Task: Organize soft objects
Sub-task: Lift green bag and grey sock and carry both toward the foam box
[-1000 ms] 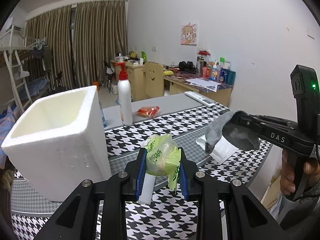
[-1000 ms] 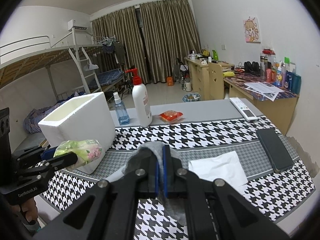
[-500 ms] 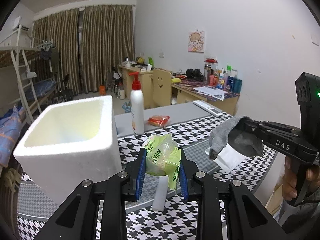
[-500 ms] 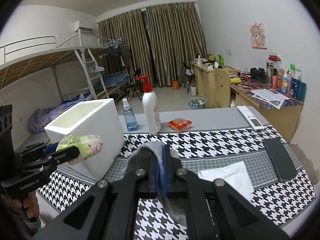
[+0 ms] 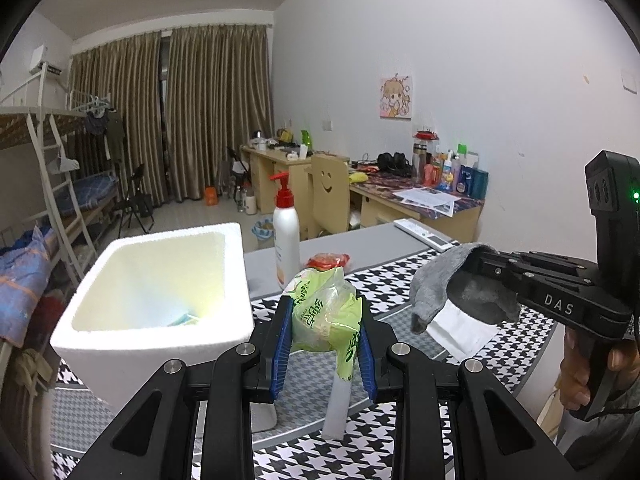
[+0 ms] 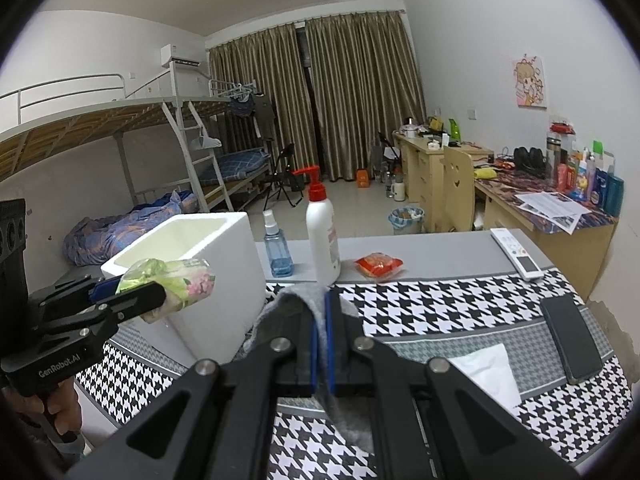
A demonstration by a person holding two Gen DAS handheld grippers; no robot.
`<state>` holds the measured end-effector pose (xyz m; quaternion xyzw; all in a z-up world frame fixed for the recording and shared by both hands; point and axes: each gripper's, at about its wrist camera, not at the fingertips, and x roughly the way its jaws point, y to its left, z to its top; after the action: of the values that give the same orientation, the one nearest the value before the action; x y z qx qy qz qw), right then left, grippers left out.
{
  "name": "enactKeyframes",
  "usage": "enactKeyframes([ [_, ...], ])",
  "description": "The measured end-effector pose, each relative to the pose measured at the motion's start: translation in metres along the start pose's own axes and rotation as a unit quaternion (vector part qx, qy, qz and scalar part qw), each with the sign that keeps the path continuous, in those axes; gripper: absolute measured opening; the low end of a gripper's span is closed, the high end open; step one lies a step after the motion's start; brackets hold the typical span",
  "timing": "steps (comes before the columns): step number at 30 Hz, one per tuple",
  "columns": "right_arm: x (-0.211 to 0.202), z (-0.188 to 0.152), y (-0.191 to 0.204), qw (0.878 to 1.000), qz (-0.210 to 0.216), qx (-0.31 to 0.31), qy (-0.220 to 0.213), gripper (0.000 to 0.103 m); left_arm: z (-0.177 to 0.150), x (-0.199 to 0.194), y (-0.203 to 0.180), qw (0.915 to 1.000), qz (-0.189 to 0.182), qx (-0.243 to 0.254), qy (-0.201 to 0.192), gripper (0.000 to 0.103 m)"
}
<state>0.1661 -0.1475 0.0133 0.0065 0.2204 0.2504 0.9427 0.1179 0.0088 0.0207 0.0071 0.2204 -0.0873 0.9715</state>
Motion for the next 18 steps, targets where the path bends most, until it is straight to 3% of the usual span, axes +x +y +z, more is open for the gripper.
enactKeyframes([
  [18,0.004,0.020,0.016,1.000,0.020,-0.006,-0.014,0.006,0.018,-0.012,0.016,0.9995,0.014,0.003,-0.028,0.031],
])
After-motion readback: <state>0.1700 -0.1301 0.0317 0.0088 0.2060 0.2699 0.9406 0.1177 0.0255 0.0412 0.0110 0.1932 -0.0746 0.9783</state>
